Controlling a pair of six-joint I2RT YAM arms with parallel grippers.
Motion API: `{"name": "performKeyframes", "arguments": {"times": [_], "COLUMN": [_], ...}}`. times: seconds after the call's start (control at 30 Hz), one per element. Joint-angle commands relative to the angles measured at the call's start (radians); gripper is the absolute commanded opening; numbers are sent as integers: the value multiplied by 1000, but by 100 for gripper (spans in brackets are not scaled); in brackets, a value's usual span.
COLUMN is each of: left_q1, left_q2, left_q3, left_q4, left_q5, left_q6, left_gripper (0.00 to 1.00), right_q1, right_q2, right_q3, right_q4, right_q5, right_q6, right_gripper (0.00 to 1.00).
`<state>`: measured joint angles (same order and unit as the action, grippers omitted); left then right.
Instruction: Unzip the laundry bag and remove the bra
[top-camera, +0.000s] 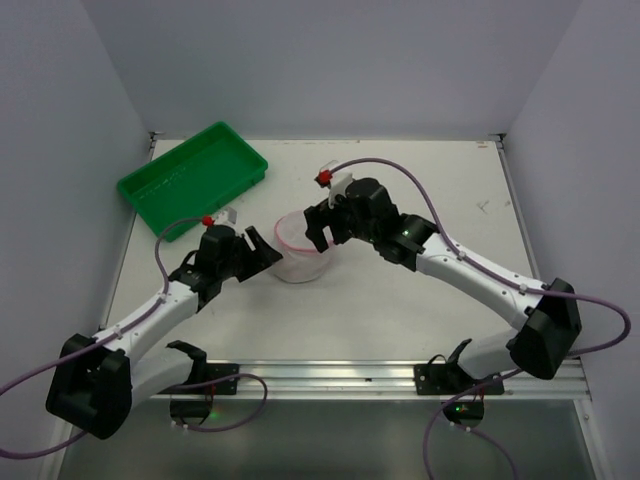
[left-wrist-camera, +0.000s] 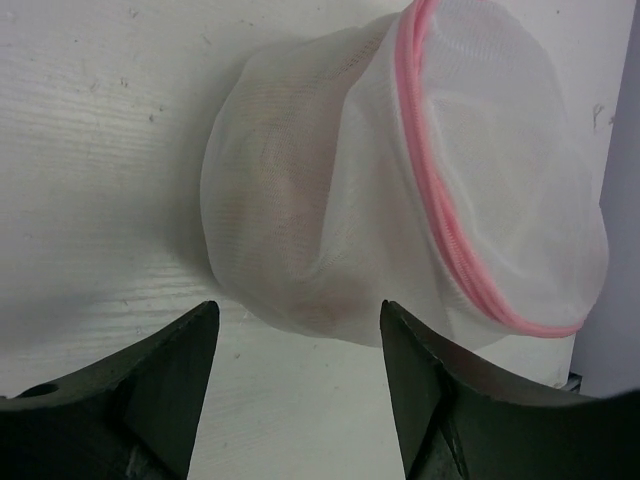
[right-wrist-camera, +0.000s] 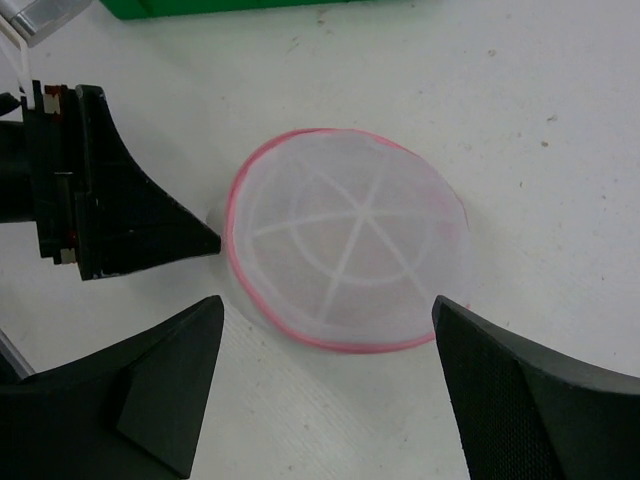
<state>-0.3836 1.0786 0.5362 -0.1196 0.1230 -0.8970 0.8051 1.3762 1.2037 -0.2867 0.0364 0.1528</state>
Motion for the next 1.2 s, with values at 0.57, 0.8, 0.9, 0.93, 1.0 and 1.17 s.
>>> {"name": "performKeyframes", "arguments": {"times": [0.57, 0.8, 0.9, 0.93, 1.0, 1.17], "left_q1": [5, 5, 6, 5, 5, 5], "left_q2": [185, 199, 193, 192, 187, 181], "left_q3": [-136, -147, -147, -147, -145, -147], "left_q4": [212, 213, 209, 207, 202, 195], "left_q5": [-94, -91, -89, -88, -91, -95], "left_q6": [29, 38, 40, 40, 43, 47], "left_gripper": [55, 53, 53, 53, 52, 51], "right_q1": [135, 232, 259, 275, 289, 307], "right_q2": [270, 259, 284, 290, 305, 354], "right_q3": [114, 63, 63, 62, 59, 48], "right_q4": [69, 132, 129, 132, 138, 161], "right_q5": [54, 112, 148, 167, 183, 284], "right_q6": [-349, -401, -435, -446, -476, -538], "right_gripper": [92, 93, 94, 95, 96, 99]}}
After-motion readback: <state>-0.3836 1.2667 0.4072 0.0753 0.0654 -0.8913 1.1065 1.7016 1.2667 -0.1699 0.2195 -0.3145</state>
